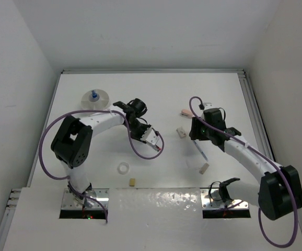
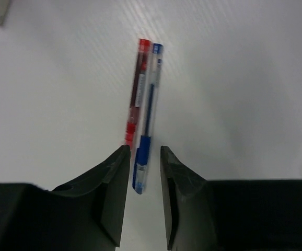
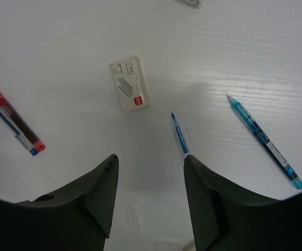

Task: Sort the stationery into containers
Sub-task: Pick up the pen from the center of the board.

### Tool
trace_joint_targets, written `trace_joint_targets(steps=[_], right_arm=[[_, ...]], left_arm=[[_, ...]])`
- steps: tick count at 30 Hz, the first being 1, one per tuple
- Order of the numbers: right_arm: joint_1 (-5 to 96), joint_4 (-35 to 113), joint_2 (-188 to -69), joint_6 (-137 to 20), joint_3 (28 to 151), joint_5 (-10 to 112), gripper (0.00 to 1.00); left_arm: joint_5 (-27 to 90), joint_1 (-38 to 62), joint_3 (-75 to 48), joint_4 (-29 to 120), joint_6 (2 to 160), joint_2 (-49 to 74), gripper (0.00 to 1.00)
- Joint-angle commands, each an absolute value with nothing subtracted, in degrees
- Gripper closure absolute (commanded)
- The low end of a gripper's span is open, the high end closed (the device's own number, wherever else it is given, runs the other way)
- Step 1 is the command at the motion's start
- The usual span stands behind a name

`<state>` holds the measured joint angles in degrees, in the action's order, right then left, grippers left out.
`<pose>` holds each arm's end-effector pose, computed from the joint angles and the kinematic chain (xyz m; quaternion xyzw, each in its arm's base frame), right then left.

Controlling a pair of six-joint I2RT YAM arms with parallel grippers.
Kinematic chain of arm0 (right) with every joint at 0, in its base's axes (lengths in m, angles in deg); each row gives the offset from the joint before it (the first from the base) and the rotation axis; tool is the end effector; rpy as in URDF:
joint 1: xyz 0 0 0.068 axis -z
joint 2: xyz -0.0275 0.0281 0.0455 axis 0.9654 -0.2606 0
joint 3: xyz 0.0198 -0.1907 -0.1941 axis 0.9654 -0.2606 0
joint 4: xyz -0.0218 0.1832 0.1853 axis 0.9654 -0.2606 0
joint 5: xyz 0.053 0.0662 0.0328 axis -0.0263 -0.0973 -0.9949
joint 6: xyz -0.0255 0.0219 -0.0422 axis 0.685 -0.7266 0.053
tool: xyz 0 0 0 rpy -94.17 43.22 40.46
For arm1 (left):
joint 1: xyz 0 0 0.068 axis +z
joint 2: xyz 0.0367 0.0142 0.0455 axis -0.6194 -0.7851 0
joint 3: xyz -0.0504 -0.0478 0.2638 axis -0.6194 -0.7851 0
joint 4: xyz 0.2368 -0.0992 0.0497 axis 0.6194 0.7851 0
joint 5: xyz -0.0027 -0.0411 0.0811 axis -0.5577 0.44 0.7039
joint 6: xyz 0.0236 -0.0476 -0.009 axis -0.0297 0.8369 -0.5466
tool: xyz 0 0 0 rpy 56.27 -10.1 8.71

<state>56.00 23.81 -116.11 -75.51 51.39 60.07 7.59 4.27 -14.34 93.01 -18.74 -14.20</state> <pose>0.2276 0.0767 0.2041 0.0462 0.9282 0.1211 0.3488 0.2720 -0.2063 0.1960 0.8506 0.4335 -0.1924 0.2269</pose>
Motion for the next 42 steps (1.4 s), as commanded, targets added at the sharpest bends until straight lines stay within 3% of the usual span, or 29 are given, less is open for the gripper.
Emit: trace_joint_targets(steps=[1, 6, 10, 14, 24, 42], right_arm=[[55.6, 25.0, -113.1, -76.9, 49.1, 61.9, 0.47], [55.6, 25.0, -111.9, -76.5, 48.8, 61.5, 0.46], [55.6, 24.8, -112.4, -75.4, 49.1, 61.1, 0.46], [55.6, 25.0, -112.8, -75.1, 49.6, 60.3, 0.45], [55.6, 25.2, -113.3, -74.0, 49.4, 61.3, 0.45], [55.6, 23.8, -113.5, -72.4, 50.2, 62.1, 0.43]], left_arm=[[3.9, 4.6, -13.8, 104.7, -32.1, -14.8, 0.72], [7.0, 2.9, -14.9, 103.6, -31.2, -16.0, 0.69], [9.9, 2.0, -16.2, 91.2, -15.3, -16.1, 0.65], [11.3, 1.8, -15.8, 85.4, -11.1, -16.4, 0.64], [15.2, 0.6, -19.3, 84.9, -16.4, -16.6, 0.74], [17.0, -1.5, -20.1, 82.4, -14.9, -18.6, 0.72]])
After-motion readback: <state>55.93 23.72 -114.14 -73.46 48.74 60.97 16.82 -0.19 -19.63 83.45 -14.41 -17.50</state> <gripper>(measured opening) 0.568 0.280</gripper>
